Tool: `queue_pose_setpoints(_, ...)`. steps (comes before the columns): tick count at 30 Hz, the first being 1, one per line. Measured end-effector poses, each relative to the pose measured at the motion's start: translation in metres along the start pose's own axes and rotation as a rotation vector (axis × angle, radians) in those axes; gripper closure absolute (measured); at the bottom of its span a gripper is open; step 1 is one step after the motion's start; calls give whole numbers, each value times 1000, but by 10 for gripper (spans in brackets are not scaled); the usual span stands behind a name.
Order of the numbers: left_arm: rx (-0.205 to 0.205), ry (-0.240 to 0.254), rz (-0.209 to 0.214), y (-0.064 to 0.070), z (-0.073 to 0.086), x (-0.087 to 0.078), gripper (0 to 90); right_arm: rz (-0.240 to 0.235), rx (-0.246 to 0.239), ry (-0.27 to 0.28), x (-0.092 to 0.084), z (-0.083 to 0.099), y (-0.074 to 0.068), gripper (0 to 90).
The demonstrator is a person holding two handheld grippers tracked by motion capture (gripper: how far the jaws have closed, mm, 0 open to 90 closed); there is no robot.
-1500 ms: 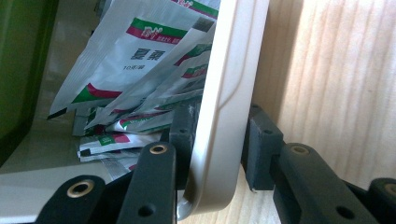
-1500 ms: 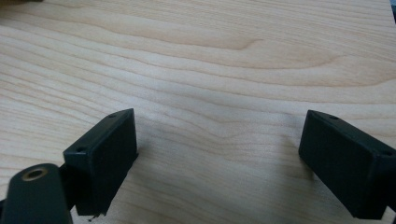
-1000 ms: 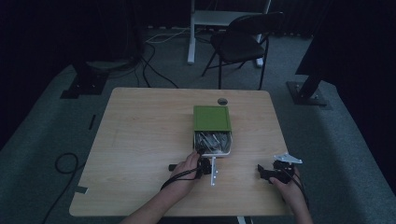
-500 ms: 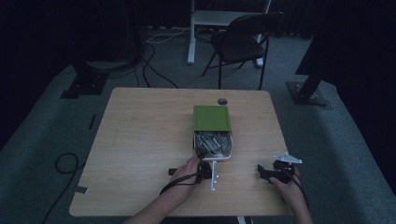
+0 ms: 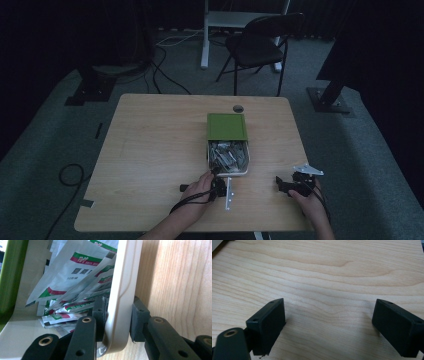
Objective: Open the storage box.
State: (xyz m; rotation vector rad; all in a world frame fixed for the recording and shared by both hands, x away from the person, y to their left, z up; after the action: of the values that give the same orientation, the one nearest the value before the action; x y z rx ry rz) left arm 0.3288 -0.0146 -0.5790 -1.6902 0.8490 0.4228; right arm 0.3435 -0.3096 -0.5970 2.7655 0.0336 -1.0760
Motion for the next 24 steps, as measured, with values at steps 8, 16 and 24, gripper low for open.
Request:
queue_pose_setpoints(8,14,-5,1,5,0,-5,719,0,0,0,0,0,0,111)
queue_pose_setpoints(16,23,-5,6,12,0,-10,720,0,0,0,0,0,0,111)
queue_pose_setpoints(24,26,-6,8,17,1,-15,719,0,-1,0,0,0,0,111)
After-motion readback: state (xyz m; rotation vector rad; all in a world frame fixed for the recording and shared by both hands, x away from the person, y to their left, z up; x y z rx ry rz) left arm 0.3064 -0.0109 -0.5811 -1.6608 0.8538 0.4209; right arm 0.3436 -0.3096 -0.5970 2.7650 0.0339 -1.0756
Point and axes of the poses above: each handheld gripper's, and its own axes: x roughly forward along the jaws, z roughly out of its underside, y roughly to its right, the point moved 5 cm from there along x, roughly forward along the jaws, and after that the axes turned 14 degrees about z, right-handed, at the moved point
